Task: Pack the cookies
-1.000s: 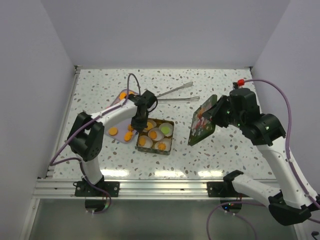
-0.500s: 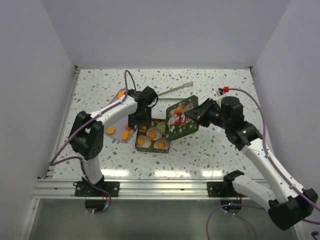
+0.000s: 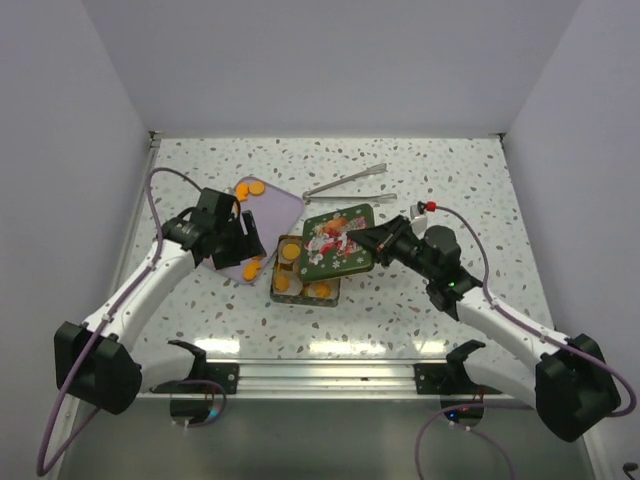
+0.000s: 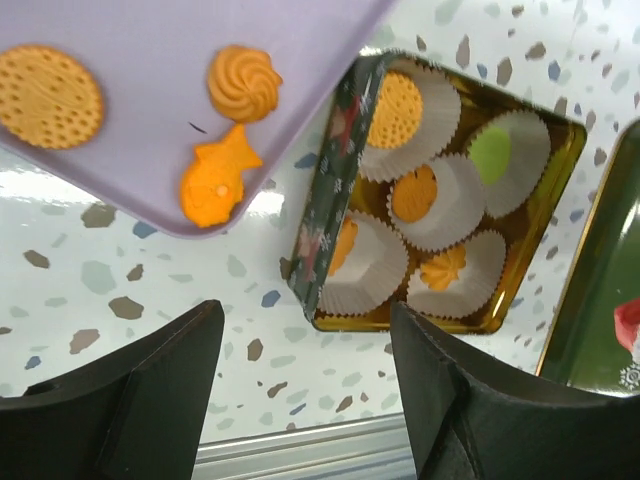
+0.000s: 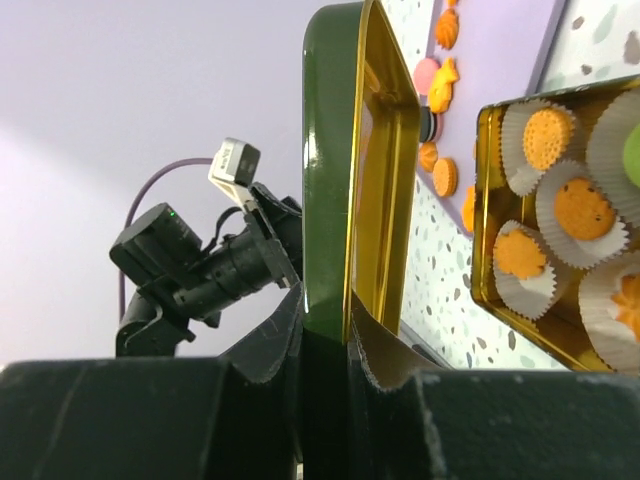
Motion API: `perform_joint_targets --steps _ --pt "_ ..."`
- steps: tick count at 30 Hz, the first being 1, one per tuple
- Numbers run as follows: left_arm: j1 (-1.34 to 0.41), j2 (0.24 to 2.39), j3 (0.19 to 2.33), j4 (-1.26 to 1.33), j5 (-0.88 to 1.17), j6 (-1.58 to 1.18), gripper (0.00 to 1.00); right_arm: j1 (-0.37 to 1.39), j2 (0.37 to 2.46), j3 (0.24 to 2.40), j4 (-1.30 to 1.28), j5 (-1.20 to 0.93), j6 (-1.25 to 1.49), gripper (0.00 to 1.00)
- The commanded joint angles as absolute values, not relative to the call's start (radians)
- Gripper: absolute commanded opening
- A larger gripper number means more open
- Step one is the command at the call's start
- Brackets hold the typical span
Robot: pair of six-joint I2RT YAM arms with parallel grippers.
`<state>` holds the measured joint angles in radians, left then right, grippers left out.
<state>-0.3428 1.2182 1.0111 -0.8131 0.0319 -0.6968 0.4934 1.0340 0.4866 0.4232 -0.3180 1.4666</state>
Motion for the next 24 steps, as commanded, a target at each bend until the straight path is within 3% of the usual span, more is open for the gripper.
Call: perform_joint_targets --steps 1,12,24 --pt "-0.341 1.203 0.924 -0.678 0.137 -0.669 0.72 0.55 1.074 0.457 0.635 -0.259 1.502 0.0" --pt "-0.327 1.203 0.769 -0.634 0.064 -0.672 0.64 0.647 1.282 0.348 0.89 -0.088 1.531 0.0" --pt "-0.302 1.305 0.753 -0.578 0.092 -0.623 0.61 0.655 1.462 0.282 1.08 -0.046 1.531 0.0"
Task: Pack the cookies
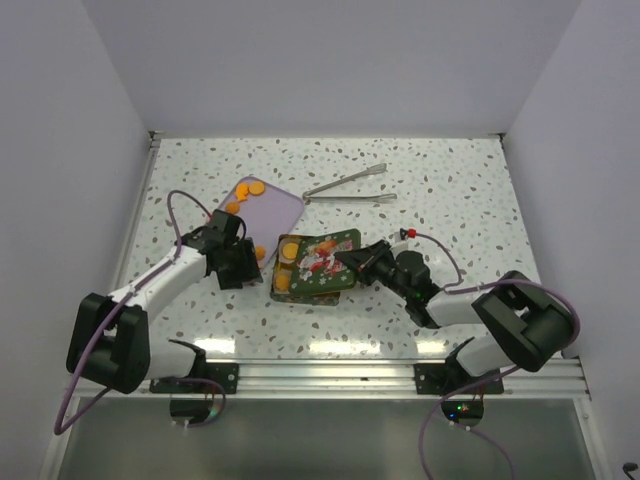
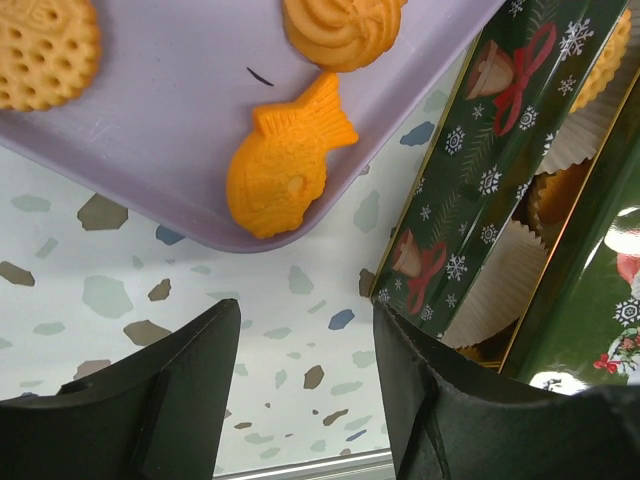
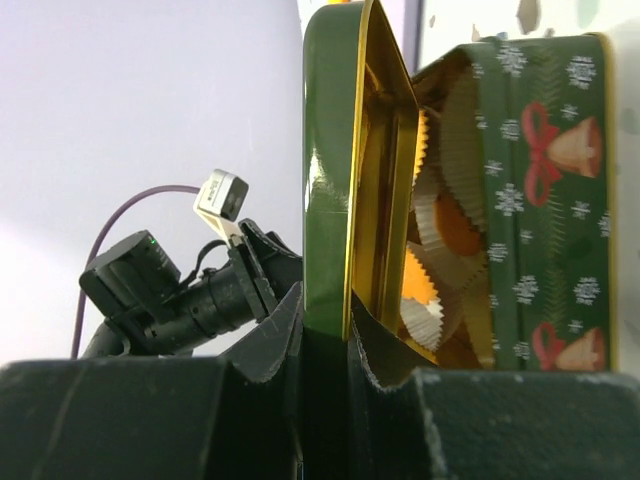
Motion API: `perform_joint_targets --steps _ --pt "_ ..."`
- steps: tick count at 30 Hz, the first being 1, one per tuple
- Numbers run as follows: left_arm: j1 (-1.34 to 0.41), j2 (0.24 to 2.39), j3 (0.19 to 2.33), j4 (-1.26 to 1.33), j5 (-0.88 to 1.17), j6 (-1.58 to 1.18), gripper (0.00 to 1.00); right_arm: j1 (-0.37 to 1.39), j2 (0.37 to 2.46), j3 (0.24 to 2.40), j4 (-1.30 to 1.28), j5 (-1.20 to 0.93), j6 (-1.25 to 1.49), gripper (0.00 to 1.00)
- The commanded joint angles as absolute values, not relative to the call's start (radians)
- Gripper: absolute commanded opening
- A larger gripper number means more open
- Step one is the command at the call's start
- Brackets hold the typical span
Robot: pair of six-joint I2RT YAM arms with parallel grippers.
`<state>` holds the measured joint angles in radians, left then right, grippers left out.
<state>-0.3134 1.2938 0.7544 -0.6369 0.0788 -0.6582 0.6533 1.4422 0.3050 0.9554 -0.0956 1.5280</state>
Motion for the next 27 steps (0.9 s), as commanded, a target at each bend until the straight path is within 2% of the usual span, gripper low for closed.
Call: perform_joint_targets --steps 1,7,8,9,13,16,22,27 --pt "-0.301 1.313 0.753 -0.572 0.098 -0.621 0.61 0.655 1.468 0.278 1.083 -0.041 1.534 0.0" --pt "-0.299 1.342 0.755 -0.545 0.12 -0.611 0.59 0.655 1.476 0.281 1.024 -0.063 1.517 0.02" --pt "-0.299 1.345 0.755 -0.543 0.121 -0.611 0.59 0.655 1.462 0.288 0.984 -0.072 1.506 0.07" --pt "-0.299 1.348 0.753 -0.534 0.123 -0.609 0.59 0.655 1.444 0.308 0.932 -0.081 1.49 0.19" --pt "-0.299 1.353 0.733 -0.508 0.136 -0.609 0.58 0.653 1.292 0.371 0.553 -0.066 1.356 0.42" --pt "-0.299 1.351 0.715 -0.485 0.147 -0.615 0.58 0.655 1.237 0.411 0.386 -0.06 1.303 0.51" --pt "-0.298 1.354 0.695 -0.449 0.166 -0.627 0.57 0.655 1.23 0.491 0.162 -0.071 1.226 0.6" --pt "-0.298 1.353 0.699 -0.446 0.169 -0.623 0.56 0.653 1.247 0.538 0.048 -0.071 1.19 0.6"
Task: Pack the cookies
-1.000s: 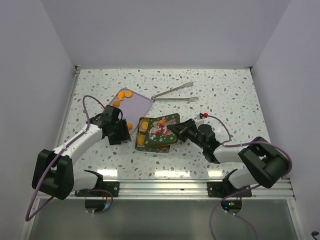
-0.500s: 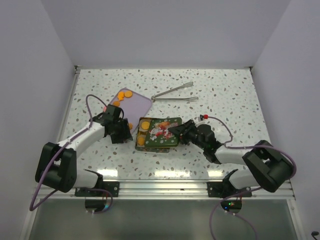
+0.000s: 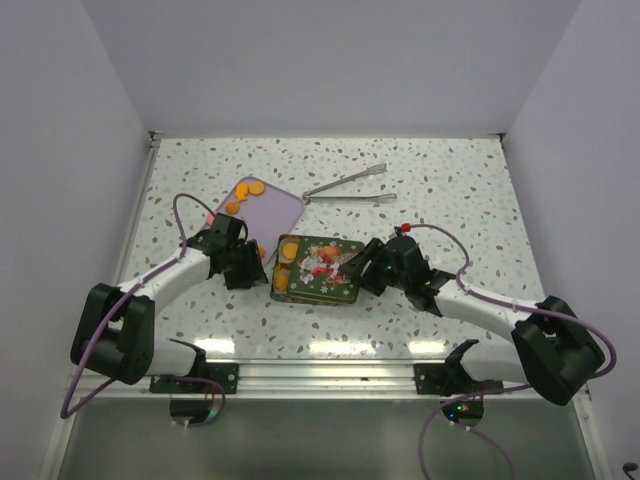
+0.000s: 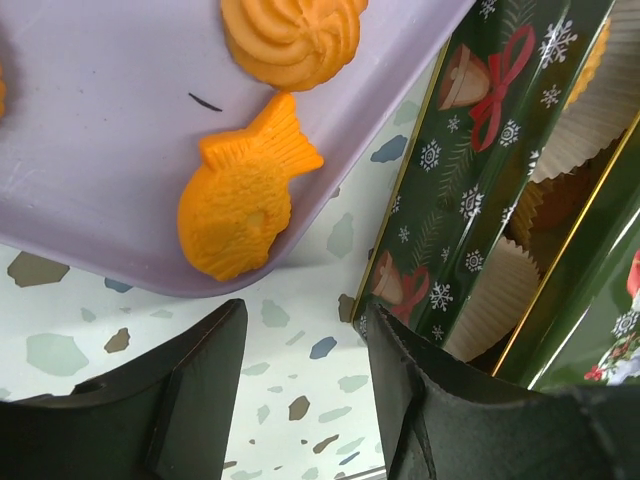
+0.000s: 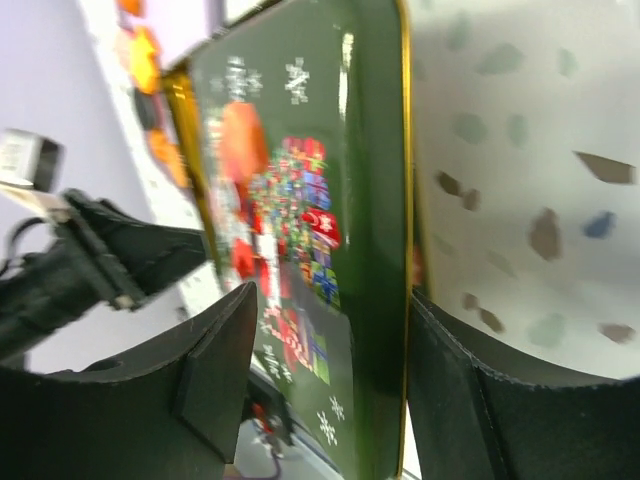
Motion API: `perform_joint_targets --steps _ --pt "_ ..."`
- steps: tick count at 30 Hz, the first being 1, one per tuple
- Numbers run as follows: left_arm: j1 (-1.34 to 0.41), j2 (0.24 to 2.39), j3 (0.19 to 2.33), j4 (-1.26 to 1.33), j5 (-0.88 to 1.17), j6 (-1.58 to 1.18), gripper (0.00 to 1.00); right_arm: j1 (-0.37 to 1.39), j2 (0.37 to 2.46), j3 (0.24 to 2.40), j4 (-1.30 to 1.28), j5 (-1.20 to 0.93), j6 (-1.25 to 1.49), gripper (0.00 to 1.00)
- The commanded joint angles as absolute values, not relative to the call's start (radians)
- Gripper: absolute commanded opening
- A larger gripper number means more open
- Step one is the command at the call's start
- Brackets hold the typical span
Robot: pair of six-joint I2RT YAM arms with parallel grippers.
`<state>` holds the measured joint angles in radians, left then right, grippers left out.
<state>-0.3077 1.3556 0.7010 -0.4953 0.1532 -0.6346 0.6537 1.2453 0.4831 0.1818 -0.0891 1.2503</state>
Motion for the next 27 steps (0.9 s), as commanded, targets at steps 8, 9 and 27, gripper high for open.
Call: perform_joint_targets --steps 8,9,27 --pt "-0.298 1.345 0.693 -0.445 0.172 -0.62 0.56 0.653 1.295 0.584 0.003 -0.08 1.174 0.58" --pt "-0.298 1.342 0.692 -0.443 0.173 -0.62 0.55 0.655 1.299 0.598 0.003 -0.081 1.172 0.58" --pt "-0.296 1.371 0.692 -0.419 0.213 -0.615 0.54 0.66 1.517 0.75 -0.025 -0.15 1.149 0.6"
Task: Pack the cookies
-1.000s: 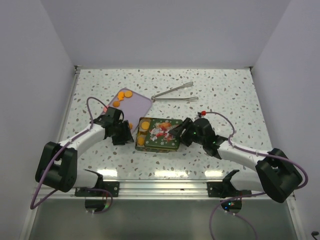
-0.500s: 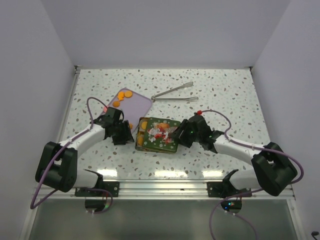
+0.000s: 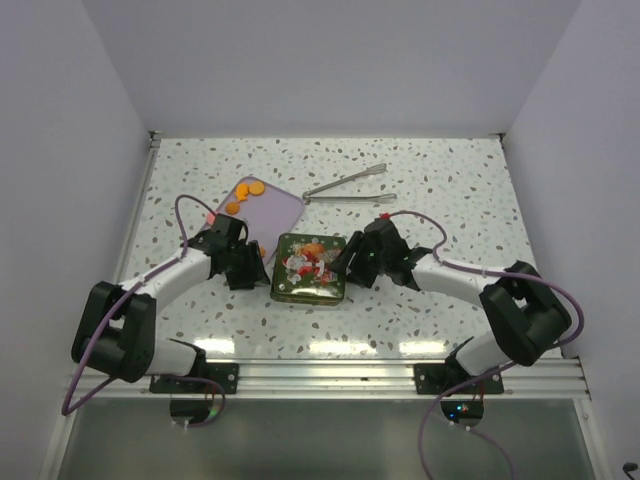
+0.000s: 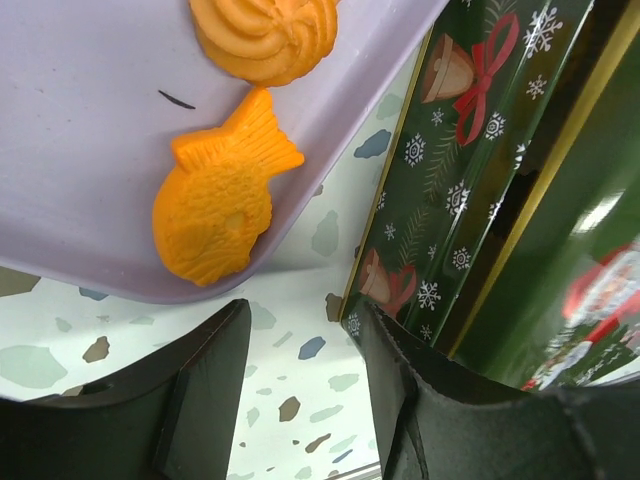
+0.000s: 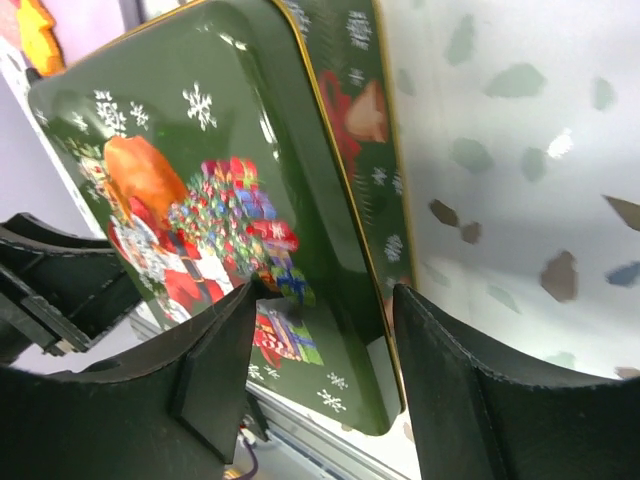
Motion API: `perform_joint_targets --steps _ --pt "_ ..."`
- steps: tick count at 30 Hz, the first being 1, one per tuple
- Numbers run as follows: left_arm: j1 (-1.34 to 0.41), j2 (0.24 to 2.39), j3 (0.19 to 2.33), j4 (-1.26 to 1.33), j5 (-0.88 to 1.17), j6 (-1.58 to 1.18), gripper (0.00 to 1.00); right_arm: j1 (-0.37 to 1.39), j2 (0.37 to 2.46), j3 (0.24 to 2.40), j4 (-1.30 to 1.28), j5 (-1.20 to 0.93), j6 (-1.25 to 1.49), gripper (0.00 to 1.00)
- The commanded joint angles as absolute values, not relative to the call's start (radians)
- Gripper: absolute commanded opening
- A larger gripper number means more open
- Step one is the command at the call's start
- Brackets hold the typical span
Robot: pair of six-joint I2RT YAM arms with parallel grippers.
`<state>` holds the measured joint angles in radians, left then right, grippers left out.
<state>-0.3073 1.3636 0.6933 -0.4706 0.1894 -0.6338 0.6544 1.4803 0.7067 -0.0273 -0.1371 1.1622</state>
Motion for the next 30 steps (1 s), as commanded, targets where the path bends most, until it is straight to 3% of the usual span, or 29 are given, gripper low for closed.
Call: perform_joint_targets --steps 1,23,30 --pt "-0.296 1.373 0.692 -0.419 0.218 -0.615 0.53 0.661 1.526 0.756 -0.022 -0.153 1.149 0.61" --pt "-0.296 1.42 0.704 -0.379 0.259 -0.598 0.51 0.736 1.701 1.026 -0.239 -0.132 1.088 0.7" --pt "-0.298 1.436 0.724 -0.37 0.27 -0.598 0.5 0.764 1.75 1.147 -0.419 -0.069 1.054 0.82"
